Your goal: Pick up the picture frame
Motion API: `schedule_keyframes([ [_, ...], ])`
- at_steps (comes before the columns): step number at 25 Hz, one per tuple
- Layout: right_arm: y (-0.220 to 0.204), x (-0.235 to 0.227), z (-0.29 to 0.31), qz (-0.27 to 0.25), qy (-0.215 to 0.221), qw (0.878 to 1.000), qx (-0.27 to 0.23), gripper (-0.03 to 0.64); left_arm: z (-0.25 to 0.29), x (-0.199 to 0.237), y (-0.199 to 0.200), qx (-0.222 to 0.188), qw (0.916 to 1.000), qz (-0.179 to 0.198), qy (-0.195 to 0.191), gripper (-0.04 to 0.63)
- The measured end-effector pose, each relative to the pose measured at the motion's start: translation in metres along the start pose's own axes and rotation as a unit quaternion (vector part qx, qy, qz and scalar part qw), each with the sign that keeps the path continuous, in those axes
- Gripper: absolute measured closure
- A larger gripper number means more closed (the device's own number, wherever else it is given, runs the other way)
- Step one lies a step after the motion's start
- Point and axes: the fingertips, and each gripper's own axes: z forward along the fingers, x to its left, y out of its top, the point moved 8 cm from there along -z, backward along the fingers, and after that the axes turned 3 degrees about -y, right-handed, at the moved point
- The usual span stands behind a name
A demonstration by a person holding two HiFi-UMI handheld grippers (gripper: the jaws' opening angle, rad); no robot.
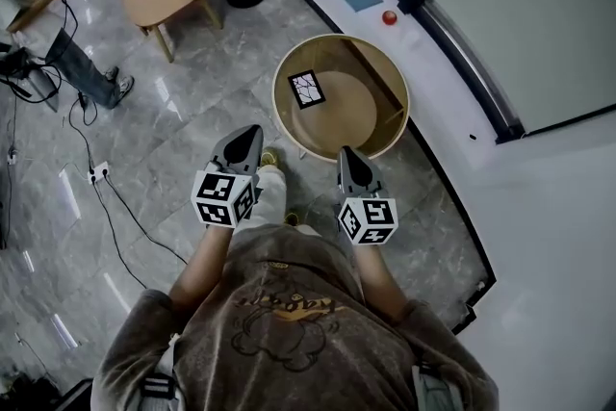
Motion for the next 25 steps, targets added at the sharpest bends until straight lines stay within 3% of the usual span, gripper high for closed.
schedule_keyframes([
  [15,0.014,-0.028,0.075,0.006,-0.026,1.000,0.016,0.601,0.088,0.043,0.015,0.020,0.9992,-0.008,-0.032,0.586],
  [25,0.039,-0.039,0.146,0.003,-0.024,1.000,0.016,0.601,0.152,0.088,0.034,0.046,0.9970,0.013,-0.062,0.586],
])
